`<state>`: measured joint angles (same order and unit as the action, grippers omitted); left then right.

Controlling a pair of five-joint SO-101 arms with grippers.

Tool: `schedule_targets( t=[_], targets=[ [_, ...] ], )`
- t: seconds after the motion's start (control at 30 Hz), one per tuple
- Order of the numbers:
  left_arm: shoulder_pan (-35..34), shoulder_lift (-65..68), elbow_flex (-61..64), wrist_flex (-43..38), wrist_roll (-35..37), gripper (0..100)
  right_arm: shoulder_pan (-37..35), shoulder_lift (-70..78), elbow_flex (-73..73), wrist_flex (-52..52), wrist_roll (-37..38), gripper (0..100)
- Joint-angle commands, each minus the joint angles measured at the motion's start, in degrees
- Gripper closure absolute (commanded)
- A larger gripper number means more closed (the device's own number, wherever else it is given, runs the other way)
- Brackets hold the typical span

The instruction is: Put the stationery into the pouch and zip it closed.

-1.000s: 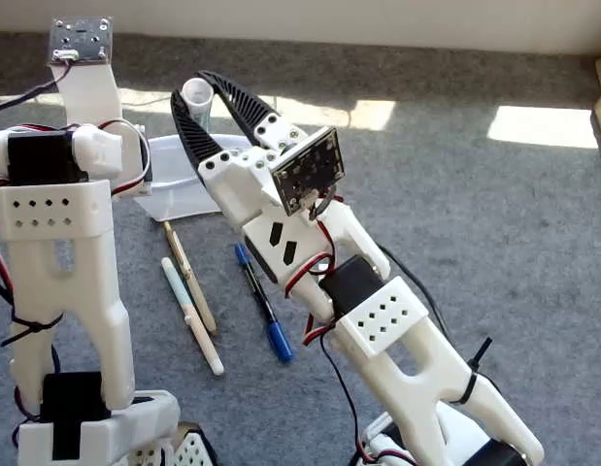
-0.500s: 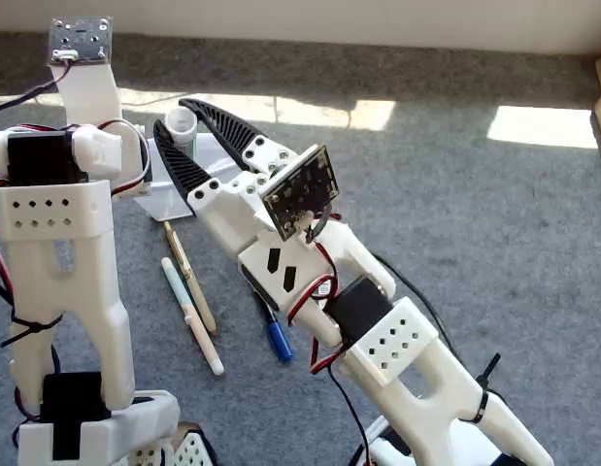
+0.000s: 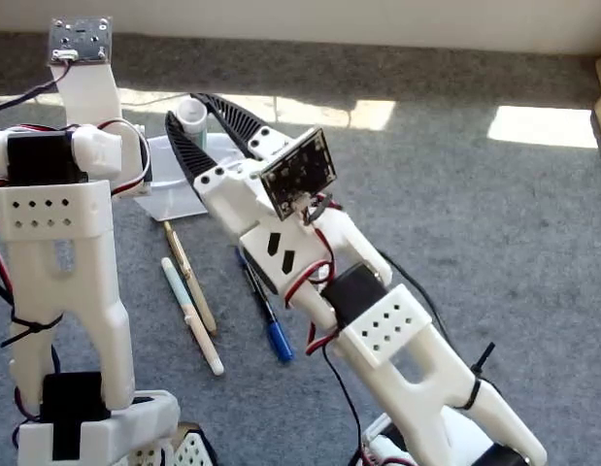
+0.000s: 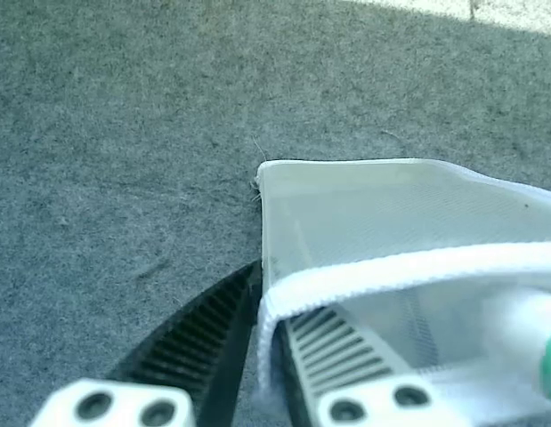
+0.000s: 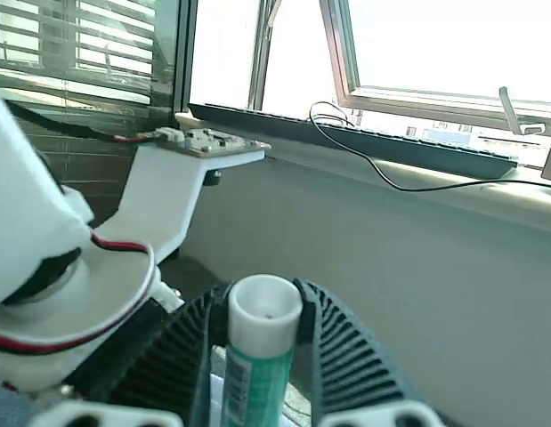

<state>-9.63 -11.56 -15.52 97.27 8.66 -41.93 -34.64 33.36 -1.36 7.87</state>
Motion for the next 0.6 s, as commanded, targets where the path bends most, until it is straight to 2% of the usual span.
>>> schedule_targets(
  t=[0.0,0.23,0.33,0.5,0.57],
  targets=[
    [-0.7,-0.1,-2.5,0.2,0.7,99,1.2,1.0,-4.6,-3.4,0.5,99.3],
    [-0.7,-0.1,-2.5,0.3,0.7,99,1.2,1.0,-4.0,-3.0,0.3,99.3],
    [-0.7,-0.1,-2.5,0.2,0.7,99,0.9,0.9,-2.9,0.2,0.5,99.0],
    [-0.7,-0.1,-2.5,0.2,0.7,99,0.8,0.9,-2.9,8.8,0.3,85.6],
    [-0.7,-0.1,-2.5,0.1,0.7,99,0.8,0.8,-3.0,10.5,0.4,83.9]
  ],
)
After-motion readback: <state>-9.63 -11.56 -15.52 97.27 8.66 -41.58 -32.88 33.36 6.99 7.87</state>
